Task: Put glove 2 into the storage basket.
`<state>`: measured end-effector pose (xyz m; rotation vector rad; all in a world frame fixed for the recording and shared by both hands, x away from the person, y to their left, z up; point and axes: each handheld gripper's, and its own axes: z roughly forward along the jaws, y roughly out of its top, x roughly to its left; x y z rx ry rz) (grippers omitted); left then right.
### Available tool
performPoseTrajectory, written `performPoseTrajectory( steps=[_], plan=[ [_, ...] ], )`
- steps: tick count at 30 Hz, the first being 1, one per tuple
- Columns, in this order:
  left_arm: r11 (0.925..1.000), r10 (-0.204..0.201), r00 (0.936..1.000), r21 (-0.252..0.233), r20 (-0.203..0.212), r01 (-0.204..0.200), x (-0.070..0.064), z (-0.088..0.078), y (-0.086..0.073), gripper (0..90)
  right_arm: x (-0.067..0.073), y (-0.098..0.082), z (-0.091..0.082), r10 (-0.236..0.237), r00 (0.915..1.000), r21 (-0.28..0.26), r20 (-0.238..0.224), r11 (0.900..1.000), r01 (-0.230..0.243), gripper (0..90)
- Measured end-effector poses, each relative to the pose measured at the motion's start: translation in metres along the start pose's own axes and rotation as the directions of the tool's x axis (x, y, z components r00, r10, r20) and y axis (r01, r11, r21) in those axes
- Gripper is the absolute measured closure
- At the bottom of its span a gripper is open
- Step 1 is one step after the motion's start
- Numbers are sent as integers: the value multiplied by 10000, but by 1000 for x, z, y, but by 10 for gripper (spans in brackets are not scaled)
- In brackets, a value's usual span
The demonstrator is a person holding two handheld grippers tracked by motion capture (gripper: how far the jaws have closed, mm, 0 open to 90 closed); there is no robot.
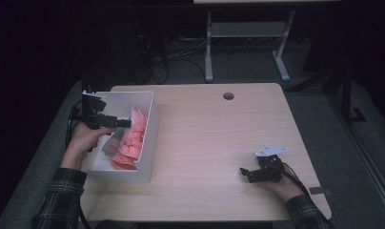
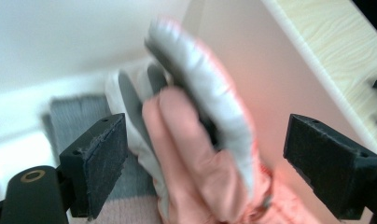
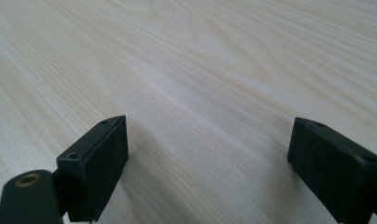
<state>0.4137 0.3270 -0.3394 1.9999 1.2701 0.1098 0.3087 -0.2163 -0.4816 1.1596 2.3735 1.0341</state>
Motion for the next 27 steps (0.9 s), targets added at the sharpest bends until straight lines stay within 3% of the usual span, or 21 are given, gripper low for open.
performPoseTrajectory(
  steps=[5,12,19,20,21,22,23,27],
  plan=[
    [9958,795,9968,-461,-23,-795,-27,-15,16,132,0,0,0,0,10000,-1,1,10000,0,117],
    [9800,1764,9841,-967,193,-1738,-76,-12,29,132,0,0,0,-3,10000,-9,1,10000,3,117],
    [9550,2891,9549,-900,673,-2828,-124,10,33,132,0,0,0,3,10000,-14,5,10000,-3,117],
    [9483,3120,9467,-872,795,-3052,-132,15,34,132,0,0,0,6,10000,-13,4,10000,-6,117],
    [9454,3213,9429,-870,877,-3140,-139,19,33,132,0,0,0,3,10000,-14,4,10000,-3,117],
    [9454,3213,9429,-870,877,-3140,-139,19,33,132,0,0,0,4,10000,-17,5,10000,-4,117],
    [9410,3352,9359,-874,1080,-3270,-152,29,31,132,0,0,0,4,10000,-14,3,10000,-4,117],
    [9261,3767,9145,-795,1479,-3687,-175,51,22,132,0,0,0,12,10000,-10,6,10000,-12,117]
  ],
)
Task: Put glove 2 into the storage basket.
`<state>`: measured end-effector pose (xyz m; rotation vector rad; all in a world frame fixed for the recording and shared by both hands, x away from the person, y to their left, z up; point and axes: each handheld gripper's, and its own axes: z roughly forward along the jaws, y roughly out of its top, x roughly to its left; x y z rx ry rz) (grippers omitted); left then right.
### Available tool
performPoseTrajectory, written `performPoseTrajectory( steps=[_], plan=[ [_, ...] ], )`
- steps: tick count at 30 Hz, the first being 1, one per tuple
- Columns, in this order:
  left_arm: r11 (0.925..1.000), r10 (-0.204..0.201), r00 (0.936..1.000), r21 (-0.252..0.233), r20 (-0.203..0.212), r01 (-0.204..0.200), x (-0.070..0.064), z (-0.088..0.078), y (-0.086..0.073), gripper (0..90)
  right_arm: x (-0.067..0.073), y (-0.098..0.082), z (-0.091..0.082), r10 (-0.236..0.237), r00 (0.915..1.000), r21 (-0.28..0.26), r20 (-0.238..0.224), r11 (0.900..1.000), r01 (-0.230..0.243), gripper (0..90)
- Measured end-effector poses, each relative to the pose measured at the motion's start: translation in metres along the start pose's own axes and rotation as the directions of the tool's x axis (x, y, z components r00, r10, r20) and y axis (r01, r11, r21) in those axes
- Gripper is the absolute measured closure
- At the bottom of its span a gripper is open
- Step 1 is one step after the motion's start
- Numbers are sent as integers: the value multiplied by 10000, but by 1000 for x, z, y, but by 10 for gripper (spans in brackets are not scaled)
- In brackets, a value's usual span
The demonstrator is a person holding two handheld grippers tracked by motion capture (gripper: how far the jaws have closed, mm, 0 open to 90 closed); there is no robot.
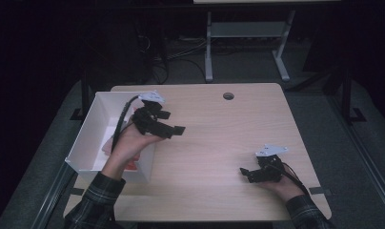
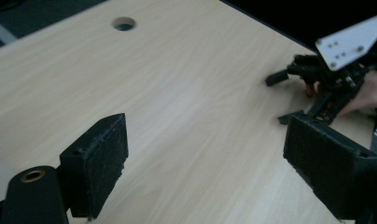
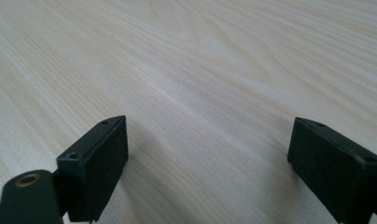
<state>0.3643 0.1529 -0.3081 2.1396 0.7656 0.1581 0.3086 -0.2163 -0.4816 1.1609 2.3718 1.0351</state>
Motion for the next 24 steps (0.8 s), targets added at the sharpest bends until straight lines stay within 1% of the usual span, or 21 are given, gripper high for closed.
performPoseTrajectory(
  steps=[1,5,7,8,10,12,14,15,16,19,20,21,22,24],
  plan=[
    [9999,120,9999,23,2,-120,-4,6,-1,132,0,0,0,-1,10000,-2,2,10000,1,117],
    [9992,395,9992,-22,-4,-395,-22,31,-9,133,0,0,0,3,10000,-3,12,10000,-3,117],
    [9981,606,9982,143,10,-606,-27,41,-14,133,0,0,0,5,10000,-4,14,10000,-5,117],
    [9982,578,9983,153,70,-579,-31,49,-18,133,0,0,0,6,10000,-1,13,10000,-6,117],
    [9971,688,9976,309,111,-691,-34,58,-23,133,0,0,0,8,10000,-4,17,10000,-8,116],
    [9957,784,9968,484,132,-789,-37,67,-29,133,0,0,0,6,10000,-3,20,10000,-6,117],
    [9946,903,9958,493,150,-909,-40,76,-37,133,0,0,0,5,10000,-9,21,10000,-5,117],
    [9943,880,9960,598,140,-887,-41,81,-41,133,0,0,0,4,10000,-10,23,10000,-4,117],
    [9908,1109,9937,761,138,-1116,-41,85,-45,133,0,0,0,2,10000,-8,21,10000,-2,116],
    [9883,1147,9932,986,218,-1163,-43,102,-59,133,0,0,0,24,10000,4,18,10000,-24,116],
    [9867,1250,9920,1019,193,-1263,-42,105,-62,133,0,0,0,3,10000,-8,23,10000,-3,116],
    [9867,1227,9923,1056,181,-1239,-41,109,-66,133,0,0,0,14,10000,1,20,10000,-14,116],
    [9867,1227,9923,1056,181,-1239,-41,109,-66,133,0,0,0,14,10000,1,20,10000,-14,116],
    [9847,1267,9917,1178,228,-1285,-40,117,-74,133,0,0,0,-8,10000,-7,24,10000,8,116]
  ],
)
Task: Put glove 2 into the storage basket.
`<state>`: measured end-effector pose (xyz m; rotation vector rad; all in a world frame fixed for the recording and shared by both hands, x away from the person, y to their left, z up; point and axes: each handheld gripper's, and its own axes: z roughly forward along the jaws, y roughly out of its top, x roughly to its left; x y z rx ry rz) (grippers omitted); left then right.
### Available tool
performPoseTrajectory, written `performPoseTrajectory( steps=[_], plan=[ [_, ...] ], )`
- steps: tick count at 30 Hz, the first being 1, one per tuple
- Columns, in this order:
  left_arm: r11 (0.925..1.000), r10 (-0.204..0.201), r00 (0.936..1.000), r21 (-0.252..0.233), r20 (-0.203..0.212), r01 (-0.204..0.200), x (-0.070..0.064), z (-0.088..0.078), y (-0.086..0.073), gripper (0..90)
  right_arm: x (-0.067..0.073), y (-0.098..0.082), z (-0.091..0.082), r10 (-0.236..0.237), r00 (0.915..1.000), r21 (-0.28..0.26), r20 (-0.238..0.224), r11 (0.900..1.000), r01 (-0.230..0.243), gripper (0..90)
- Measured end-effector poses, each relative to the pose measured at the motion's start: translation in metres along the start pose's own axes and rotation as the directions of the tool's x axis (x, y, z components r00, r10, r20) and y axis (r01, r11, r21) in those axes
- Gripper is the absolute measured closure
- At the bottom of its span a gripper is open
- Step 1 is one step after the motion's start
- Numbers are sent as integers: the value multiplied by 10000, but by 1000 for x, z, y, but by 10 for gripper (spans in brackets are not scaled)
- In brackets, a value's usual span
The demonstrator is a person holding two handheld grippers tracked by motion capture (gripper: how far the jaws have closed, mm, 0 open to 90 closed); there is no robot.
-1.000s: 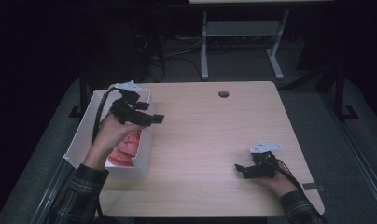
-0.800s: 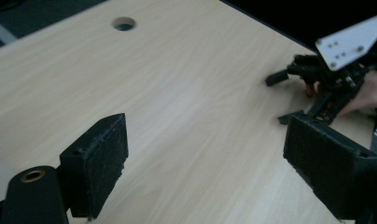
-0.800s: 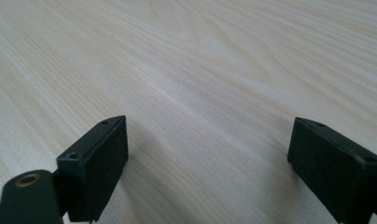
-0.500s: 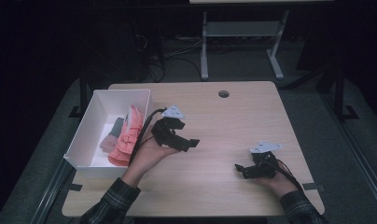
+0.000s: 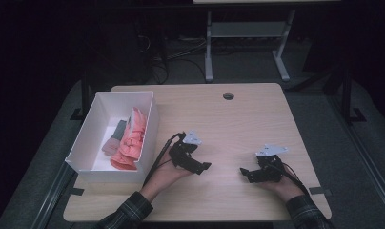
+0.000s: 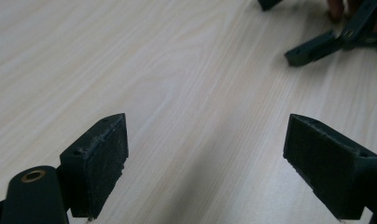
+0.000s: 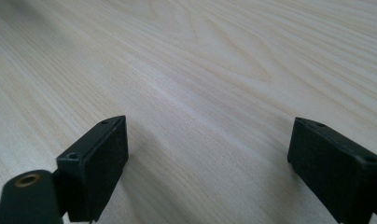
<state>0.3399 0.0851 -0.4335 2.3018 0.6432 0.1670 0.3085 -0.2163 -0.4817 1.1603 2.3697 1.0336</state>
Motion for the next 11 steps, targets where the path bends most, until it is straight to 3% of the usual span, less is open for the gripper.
performPoseTrajectory(
  steps=[11],
  plan=[
    [9999,29,10000,129,-5,-29,0,20,-17,132,0,0,0,-16,10000,-7,17,10000,16,116]
  ],
)
